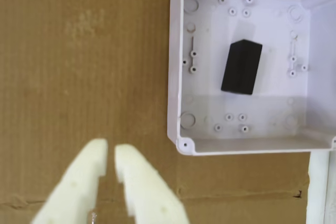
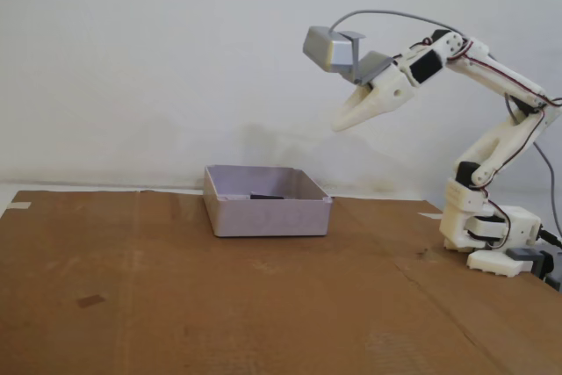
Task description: Grasp a block and put it in the box.
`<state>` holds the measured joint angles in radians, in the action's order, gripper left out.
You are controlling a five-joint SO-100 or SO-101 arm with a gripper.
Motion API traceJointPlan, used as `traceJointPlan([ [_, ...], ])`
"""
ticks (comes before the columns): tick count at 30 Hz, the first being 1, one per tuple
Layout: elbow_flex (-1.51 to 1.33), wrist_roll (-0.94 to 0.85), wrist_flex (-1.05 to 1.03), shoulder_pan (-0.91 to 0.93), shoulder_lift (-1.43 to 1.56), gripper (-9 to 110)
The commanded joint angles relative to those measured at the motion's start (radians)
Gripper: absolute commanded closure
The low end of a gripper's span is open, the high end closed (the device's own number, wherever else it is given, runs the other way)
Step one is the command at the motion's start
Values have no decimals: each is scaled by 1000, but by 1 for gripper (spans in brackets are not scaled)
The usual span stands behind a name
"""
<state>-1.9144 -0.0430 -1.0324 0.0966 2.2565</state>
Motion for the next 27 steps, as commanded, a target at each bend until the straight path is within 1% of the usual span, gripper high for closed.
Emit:
traceJointPlan([
  [1,-20,6,28,3,124,102],
  [20,-482,6,28,3,597,102],
  [27,-595,6,28,2,719,102],
])
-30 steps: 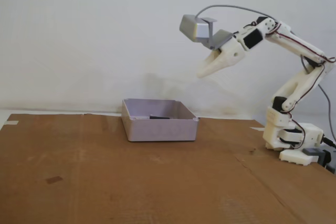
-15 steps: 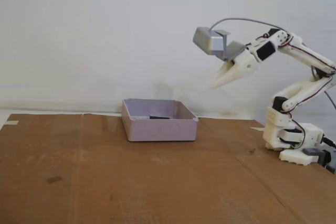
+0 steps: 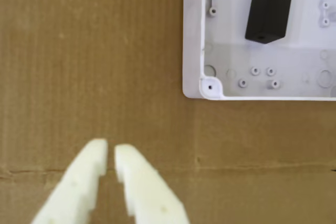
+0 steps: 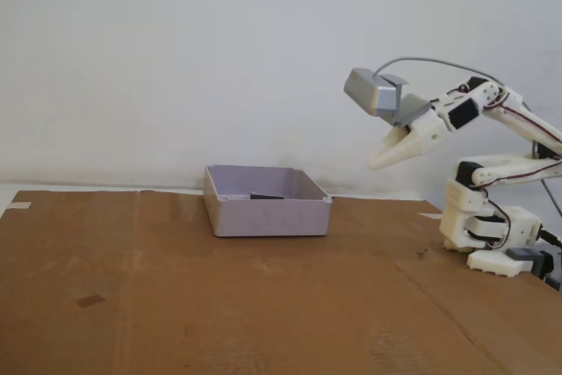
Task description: Grasp a block and put it in the box.
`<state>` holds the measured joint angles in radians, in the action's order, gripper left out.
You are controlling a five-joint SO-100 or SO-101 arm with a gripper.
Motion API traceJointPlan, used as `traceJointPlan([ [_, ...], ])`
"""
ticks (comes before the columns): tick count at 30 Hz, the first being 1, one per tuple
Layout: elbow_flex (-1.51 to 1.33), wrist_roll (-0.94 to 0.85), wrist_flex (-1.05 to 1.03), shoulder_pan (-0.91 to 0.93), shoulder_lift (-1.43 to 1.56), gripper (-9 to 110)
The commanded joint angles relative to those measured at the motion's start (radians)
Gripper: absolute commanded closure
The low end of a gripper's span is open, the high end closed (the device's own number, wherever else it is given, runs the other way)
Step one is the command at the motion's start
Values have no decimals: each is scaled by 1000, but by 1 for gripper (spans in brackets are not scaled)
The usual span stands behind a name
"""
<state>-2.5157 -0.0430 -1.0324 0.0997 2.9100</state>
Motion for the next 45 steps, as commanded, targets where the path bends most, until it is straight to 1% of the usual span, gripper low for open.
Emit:
traceJointPlan([
  [1,-11,6,28,-2,80,102],
  [13,-202,8,28,-66,264,102],
  [19,-270,120,28,-75,324,102],
  [29,-396,161,28,-115,407,102],
  [45,-569,161,15,-110,494,102],
])
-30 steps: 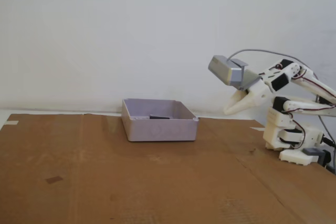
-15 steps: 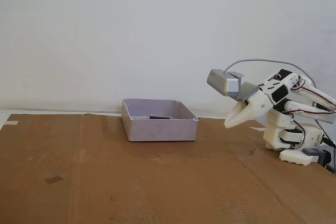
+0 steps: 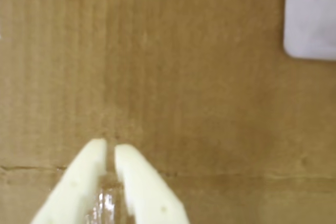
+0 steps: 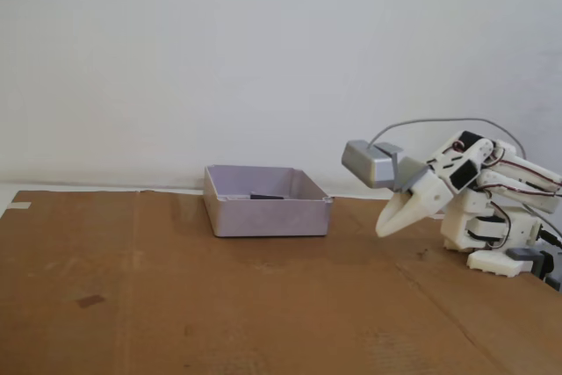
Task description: Grasp a block and put it in the box.
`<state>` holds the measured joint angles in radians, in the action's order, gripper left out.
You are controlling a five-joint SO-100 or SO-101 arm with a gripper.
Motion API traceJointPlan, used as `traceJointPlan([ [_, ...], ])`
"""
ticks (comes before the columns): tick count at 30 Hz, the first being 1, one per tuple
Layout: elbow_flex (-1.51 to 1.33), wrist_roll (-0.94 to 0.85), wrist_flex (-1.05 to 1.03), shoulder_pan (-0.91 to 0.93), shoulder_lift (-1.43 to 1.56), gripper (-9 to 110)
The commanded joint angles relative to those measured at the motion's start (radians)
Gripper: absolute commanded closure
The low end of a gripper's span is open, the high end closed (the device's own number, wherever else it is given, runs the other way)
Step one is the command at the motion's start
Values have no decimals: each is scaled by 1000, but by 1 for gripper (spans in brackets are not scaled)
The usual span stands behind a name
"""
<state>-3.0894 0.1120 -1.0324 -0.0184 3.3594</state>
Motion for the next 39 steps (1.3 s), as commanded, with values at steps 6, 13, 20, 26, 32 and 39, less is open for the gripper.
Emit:
traceJointPlan([
  [6,-46,5,14,6,44,102],
  [13,-57,3,-103,18,44,102],
  [20,-57,3,-321,18,44,102],
  [26,-57,-3,-462,17,43,102],
  [32,-57,-5,-463,12,35,102],
  [39,-57,-5,-463,14,35,102],
])
